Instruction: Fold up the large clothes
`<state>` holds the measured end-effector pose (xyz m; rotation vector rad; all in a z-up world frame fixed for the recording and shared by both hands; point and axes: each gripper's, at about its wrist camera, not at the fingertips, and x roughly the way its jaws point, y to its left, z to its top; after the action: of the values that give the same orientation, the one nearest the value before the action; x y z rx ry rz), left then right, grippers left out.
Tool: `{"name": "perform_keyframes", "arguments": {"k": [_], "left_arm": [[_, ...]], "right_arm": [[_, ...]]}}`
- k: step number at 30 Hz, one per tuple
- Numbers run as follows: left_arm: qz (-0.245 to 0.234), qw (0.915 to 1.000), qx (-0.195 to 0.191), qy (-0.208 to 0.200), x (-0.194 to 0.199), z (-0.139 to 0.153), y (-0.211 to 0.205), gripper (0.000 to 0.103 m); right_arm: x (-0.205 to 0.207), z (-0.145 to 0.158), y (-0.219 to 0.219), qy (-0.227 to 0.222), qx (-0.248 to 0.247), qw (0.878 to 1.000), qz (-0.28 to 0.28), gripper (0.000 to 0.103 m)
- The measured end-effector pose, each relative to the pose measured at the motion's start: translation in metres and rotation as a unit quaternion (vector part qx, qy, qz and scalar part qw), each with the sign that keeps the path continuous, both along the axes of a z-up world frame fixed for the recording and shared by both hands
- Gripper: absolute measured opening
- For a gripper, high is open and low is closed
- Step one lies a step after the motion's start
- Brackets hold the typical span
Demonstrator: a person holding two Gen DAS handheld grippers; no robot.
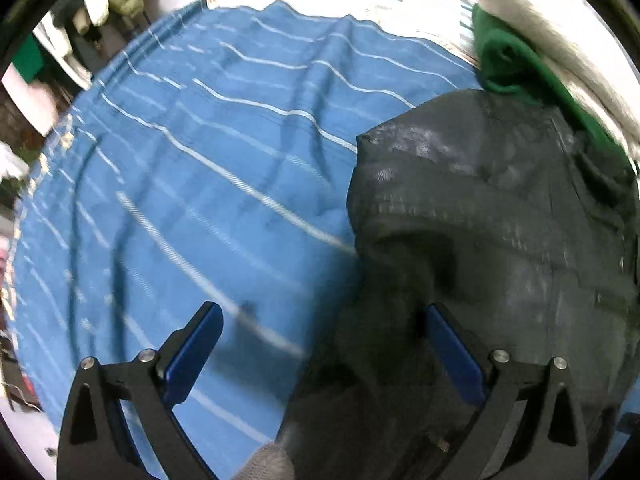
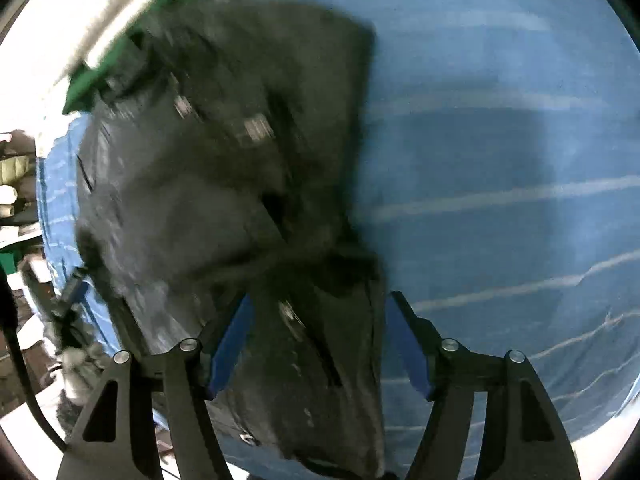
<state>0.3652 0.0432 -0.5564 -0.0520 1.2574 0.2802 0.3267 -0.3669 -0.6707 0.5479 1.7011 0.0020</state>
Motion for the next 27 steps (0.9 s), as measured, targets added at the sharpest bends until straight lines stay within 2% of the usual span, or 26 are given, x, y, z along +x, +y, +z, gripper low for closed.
{"name": "perform_keyframes", "arguments": {"k": [1, 2, 3, 4, 6, 8, 9, 13, 16, 17, 19, 20, 22, 24, 26, 27], "left_arm": [[-0.008, 0.9999, 0.015, 0.001, -0.005, 0.001, -0.004, 0.103], [-0.018, 0.9996, 0.023, 0.003, -0.009, -0.001, -0.005, 0.103], [-0.032, 0.9989, 0.034, 0.008, -0.013, -0.005, -0.010, 0.103], [-0.038, 0.9985, 0.037, 0.011, -0.016, -0.009, -0.011, 0.103], [-0.043, 0.9985, 0.030, 0.015, -0.016, -0.014, -0.007, 0.103], [-0.045, 0.9985, 0.028, 0.017, -0.013, -0.013, -0.007, 0.103], [-0.048, 0.9983, 0.028, 0.018, -0.012, -0.012, -0.008, 0.103], [-0.068, 0.9970, 0.034, 0.015, -0.015, -0.002, 0.005, 0.103], [-0.081, 0.9954, 0.047, 0.018, -0.028, 0.006, 0.000, 0.103], [-0.085, 0.9950, 0.049, 0.020, -0.031, 0.009, -0.001, 0.103], [-0.092, 0.9927, 0.072, 0.029, -0.043, 0.011, -0.010, 0.103], [-0.096, 0.9920, 0.076, 0.031, -0.047, 0.011, -0.015, 0.103], [-0.100, 0.9877, 0.113, 0.041, -0.058, 0.007, -0.028, 0.103], [-0.109, 0.9826, 0.144, 0.044, -0.067, 0.005, -0.044, 0.103], [-0.111, 0.9772, 0.176, 0.043, -0.074, 0.007, -0.059, 0.103], [-0.114, 0.9751, 0.186, 0.036, -0.079, 0.010, -0.069, 0.103]], "right_arm": [[-0.004, -0.012, 0.003, 0.007, -0.005, 1.000, 0.009, 0.071], [-0.007, -0.022, 0.008, 0.010, -0.014, 1.000, 0.013, 0.066], [-0.008, -0.027, 0.009, 0.004, -0.028, 1.000, 0.007, 0.033], [-0.013, -0.032, 0.003, 0.007, -0.061, 0.998, -0.013, 0.018], [-0.026, -0.035, -0.014, 0.000, -0.031, 0.996, -0.088, 0.013], [-0.037, -0.036, -0.021, -0.003, -0.016, 0.991, -0.134, 0.009], [-0.040, -0.033, -0.019, -0.006, -0.017, 0.990, -0.138, 0.005], [-0.055, -0.014, -0.009, -0.010, -0.015, 0.989, -0.147, 0.003], [-0.079, -0.005, -0.002, 0.014, -0.018, 0.990, -0.141, 0.003], [-0.087, -0.007, 0.000, 0.030, -0.022, 0.990, -0.136, 0.003], [-0.086, -0.009, 0.010, 0.047, -0.042, 0.994, -0.090, 0.003], [-0.085, -0.009, 0.013, 0.050, -0.050, 0.995, -0.076, 0.007], [-0.083, -0.006, 0.021, 0.056, -0.071, 0.995, -0.044, 0.024], [-0.079, 0.008, 0.026, 0.030, -0.084, 0.996, -0.023, 0.071], [-0.076, 0.019, 0.029, 0.010, -0.096, 0.995, -0.001, 0.084], [-0.074, 0.026, 0.029, -0.002, -0.102, 0.995, 0.014, 0.084]]}}
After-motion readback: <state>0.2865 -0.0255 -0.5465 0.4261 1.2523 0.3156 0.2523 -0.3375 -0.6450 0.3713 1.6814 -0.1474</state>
